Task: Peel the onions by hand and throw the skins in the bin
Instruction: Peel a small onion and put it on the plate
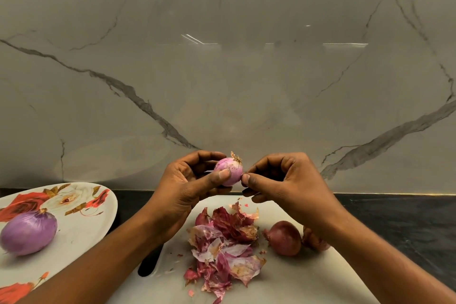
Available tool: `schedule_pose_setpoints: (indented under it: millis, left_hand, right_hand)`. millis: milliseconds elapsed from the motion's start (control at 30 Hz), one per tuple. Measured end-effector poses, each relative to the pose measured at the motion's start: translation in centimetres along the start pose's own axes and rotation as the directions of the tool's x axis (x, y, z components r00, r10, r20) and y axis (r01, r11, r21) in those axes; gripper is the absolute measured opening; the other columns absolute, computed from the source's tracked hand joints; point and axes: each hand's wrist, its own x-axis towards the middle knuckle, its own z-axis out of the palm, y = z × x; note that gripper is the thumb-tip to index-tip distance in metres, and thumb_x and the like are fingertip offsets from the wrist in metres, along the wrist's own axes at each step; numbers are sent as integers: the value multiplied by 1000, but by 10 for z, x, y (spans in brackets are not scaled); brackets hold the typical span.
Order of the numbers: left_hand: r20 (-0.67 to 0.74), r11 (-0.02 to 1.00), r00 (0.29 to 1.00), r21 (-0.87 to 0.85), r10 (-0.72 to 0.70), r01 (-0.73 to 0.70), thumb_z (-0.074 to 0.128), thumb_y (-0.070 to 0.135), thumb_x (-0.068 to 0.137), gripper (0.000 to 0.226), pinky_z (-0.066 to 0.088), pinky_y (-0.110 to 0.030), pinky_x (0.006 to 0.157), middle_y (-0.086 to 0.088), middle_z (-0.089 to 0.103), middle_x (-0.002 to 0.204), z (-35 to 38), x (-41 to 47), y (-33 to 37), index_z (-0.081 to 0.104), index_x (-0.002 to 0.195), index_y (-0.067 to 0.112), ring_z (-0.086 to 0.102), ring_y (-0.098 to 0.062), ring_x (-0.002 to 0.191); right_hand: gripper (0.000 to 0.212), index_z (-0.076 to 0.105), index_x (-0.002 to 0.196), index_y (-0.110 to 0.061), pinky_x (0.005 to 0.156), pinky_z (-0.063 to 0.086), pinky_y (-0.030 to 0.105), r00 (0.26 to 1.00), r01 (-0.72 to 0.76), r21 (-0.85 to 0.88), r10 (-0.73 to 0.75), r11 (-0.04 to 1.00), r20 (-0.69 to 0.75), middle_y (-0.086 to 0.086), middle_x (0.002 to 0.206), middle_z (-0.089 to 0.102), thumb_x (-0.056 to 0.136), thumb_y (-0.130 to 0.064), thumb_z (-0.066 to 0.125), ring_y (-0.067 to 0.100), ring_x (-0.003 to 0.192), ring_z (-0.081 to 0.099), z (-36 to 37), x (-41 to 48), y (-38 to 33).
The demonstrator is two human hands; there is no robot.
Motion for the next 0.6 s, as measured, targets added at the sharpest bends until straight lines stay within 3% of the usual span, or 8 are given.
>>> schedule_pose_setpoints:
  millis: [333, 467, 600]
  left_hand:
    - [45, 992, 998, -118, -41, 46, 72, 16, 89, 42, 66, -34, 81, -20, 72, 126, 0, 0, 2, 67, 129, 5, 73, -45, 108]
    - [67, 980, 996, -184, -65, 76, 76, 24, 84, 45, 66, -35, 82, -23, 71, 126, 0, 0, 4, 71, 126, 7, 72, -49, 108]
    - [81, 955, 992, -274, -92, 111, 66, 17, 97, 31, 66, -39, 83, -29, 69, 127, -2, 0, 5, 73, 125, 6, 72, -51, 106]
  right_hand:
    - [4, 77, 89, -6, 68, 66, 30, 997, -11, 37, 13, 999, -77, 8, 80, 80, 91, -9, 78, 18, 74, 80, -2, 3, 4]
    - [5, 77, 87, -4, 69, 66, 33, 994, -31, 61, 37, 998, -104, 10, 78, 79, 91, -7, 78, 21, 74, 80, -4, 5, 6]
    - [8, 78, 86, -5, 70, 67, 37, 992, -51, 39, 55, 998, -115, 10, 77, 79, 88, -12, 82, 21, 73, 80, -6, 6, 7]
